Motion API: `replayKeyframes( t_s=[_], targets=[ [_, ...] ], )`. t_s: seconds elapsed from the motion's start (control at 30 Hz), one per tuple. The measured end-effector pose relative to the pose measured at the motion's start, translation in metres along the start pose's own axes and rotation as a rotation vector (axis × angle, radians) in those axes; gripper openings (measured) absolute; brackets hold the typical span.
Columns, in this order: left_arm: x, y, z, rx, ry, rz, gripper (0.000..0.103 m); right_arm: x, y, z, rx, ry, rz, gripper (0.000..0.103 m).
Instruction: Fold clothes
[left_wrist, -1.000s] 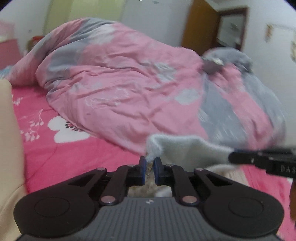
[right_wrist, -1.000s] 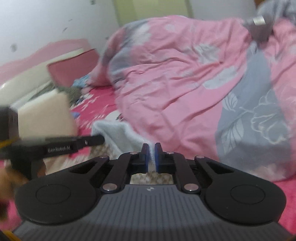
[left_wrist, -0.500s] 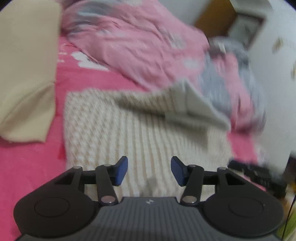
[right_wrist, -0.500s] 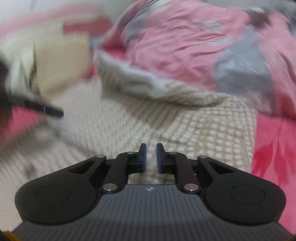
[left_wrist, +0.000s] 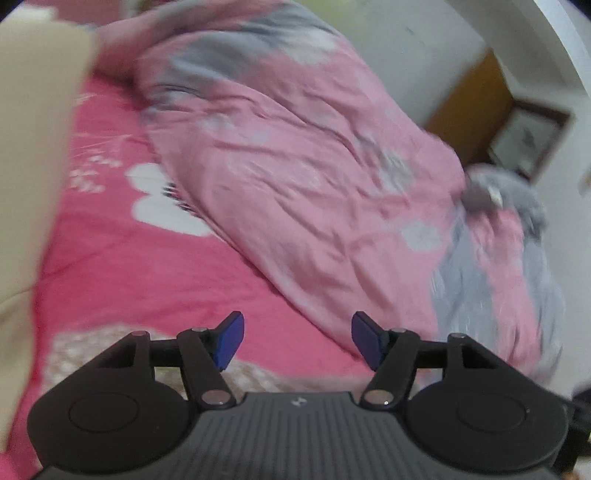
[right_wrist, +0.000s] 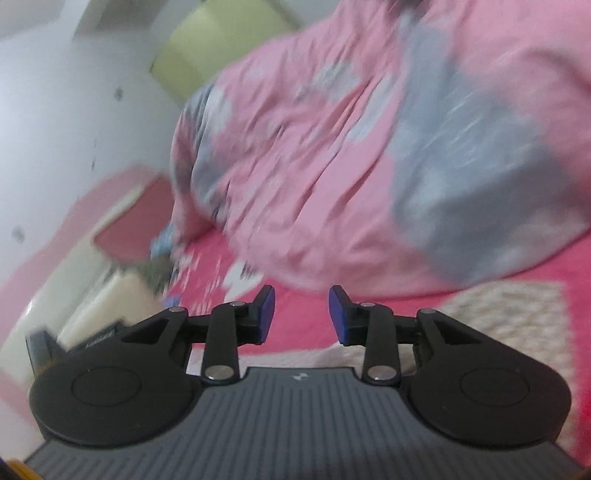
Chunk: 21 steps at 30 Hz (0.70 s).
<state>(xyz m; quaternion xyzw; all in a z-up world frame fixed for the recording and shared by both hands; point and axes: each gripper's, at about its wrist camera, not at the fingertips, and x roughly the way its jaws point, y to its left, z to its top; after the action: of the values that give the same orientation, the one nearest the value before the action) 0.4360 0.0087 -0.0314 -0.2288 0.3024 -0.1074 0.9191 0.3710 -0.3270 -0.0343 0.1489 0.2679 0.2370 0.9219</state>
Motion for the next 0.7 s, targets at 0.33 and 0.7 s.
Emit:
replayKeyframes(
  t_s=[0.33,0.7],
  targets=[
    [-0.023,-0.006,-0.076,0.255,0.118,0.041,0.072,0.037,0.047,-0.031,-0.275,0.144,-0.028,0.044],
    [-0.04,0.024,-0.074,0.026,0.163,-0.039,0.074,0.017,0.0,-0.029,0.133,0.088,-0.08,0.073]
  ],
)
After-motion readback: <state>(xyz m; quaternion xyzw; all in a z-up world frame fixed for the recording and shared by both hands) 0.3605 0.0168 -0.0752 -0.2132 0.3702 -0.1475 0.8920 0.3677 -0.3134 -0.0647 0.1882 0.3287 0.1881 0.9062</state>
